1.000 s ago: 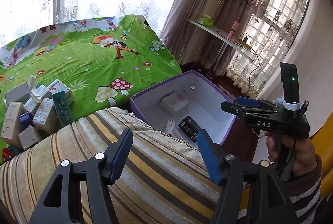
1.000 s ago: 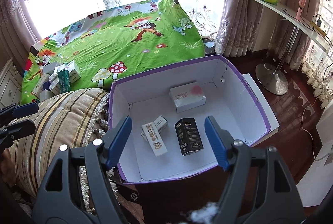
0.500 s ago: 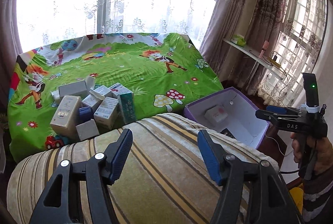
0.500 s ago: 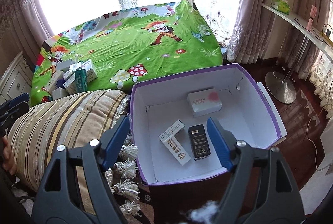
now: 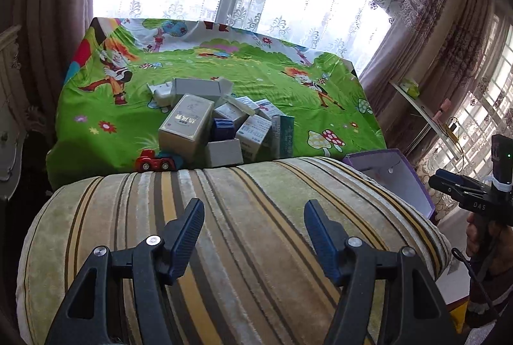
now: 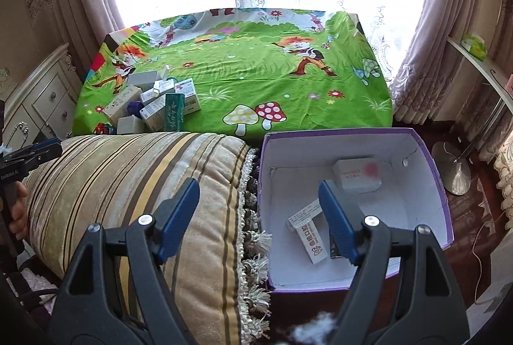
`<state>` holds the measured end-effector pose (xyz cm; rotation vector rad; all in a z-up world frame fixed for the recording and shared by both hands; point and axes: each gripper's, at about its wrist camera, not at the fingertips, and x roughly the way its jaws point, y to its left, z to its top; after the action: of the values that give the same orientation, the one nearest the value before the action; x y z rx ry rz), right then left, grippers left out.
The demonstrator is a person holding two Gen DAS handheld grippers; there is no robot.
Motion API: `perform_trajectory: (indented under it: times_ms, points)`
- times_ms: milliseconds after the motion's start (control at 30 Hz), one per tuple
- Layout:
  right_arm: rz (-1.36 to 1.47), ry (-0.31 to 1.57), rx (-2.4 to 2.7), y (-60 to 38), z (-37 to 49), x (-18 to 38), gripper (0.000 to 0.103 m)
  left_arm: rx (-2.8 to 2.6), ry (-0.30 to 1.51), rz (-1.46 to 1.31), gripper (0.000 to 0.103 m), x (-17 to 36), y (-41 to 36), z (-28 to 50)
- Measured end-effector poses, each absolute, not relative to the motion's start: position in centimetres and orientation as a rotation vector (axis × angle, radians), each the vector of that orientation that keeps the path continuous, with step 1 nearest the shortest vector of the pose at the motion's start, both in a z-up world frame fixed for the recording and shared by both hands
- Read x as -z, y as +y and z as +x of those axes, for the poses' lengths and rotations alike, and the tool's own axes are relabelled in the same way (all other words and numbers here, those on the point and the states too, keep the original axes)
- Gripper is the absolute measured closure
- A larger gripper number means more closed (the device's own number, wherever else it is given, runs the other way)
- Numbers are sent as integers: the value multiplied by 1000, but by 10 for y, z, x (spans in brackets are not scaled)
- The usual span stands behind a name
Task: Organize rigid objects
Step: 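Move both open tools back toward the box pile on the bed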
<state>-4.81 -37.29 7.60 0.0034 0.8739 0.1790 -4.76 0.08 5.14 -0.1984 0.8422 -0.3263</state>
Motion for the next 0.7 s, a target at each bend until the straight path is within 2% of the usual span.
perform_trajectory:
  times_ms: [233, 700]
  points:
    - [3, 910, -239, -351, -32, -72, 24, 265, 869, -262, 37, -44, 31, -43]
    - [11, 976, -326, -303, 15, -58, 24, 243, 982, -268, 37, -28, 20, -9]
